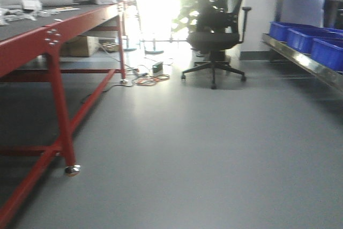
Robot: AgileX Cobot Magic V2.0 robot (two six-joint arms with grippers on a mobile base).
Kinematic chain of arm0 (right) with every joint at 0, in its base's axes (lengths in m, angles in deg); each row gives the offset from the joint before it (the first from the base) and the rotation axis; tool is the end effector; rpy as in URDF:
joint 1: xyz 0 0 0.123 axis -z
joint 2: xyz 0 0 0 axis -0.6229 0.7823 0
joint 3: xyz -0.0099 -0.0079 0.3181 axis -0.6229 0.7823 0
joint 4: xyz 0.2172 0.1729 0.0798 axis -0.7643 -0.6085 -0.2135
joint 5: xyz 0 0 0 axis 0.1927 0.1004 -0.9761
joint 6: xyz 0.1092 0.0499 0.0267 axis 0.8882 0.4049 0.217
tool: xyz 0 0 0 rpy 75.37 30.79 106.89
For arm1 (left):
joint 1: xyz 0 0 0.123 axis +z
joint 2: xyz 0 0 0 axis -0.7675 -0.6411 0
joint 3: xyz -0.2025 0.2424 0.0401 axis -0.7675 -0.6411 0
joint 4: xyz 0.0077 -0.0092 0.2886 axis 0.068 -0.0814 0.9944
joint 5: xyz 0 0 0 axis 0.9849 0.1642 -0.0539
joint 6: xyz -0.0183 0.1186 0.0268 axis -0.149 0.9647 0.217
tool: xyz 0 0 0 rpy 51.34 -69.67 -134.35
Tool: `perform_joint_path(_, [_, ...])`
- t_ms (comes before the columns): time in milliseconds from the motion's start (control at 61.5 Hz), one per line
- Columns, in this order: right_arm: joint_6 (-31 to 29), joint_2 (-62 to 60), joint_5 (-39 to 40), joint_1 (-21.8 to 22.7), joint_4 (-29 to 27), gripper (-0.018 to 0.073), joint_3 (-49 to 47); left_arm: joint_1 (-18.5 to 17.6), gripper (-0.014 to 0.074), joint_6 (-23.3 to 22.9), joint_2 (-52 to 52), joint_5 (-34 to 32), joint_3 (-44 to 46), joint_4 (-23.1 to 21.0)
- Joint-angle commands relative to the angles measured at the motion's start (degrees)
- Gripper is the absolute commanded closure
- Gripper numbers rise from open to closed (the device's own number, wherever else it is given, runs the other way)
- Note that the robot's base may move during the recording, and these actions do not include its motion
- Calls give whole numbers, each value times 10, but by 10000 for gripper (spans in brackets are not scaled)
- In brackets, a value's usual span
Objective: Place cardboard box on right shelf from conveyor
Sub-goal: 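Drive the base to the steel shelf holding the box in the right gripper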
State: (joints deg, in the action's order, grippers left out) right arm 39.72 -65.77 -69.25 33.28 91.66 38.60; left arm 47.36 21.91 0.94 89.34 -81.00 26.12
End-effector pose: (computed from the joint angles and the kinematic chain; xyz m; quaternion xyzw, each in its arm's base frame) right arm 0.0338 -0.0041 0.4058 0.0169 0.7983 0.0314 0.6012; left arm 0.0925 -0.0056 0.1898 0.0092 0.7239 -0.0306 0.6891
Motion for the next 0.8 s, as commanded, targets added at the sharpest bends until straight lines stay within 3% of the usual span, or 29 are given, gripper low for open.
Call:
perform_joint_path(0, [-6, 9, 55, 3, 4, 349, -15, -1, 713, 0, 9, -49, -5, -3])
perform_joint_path(781, [-6, 9, 54, 3, 4, 349, -15, -2, 713, 0, 10, -49, -5, -3])
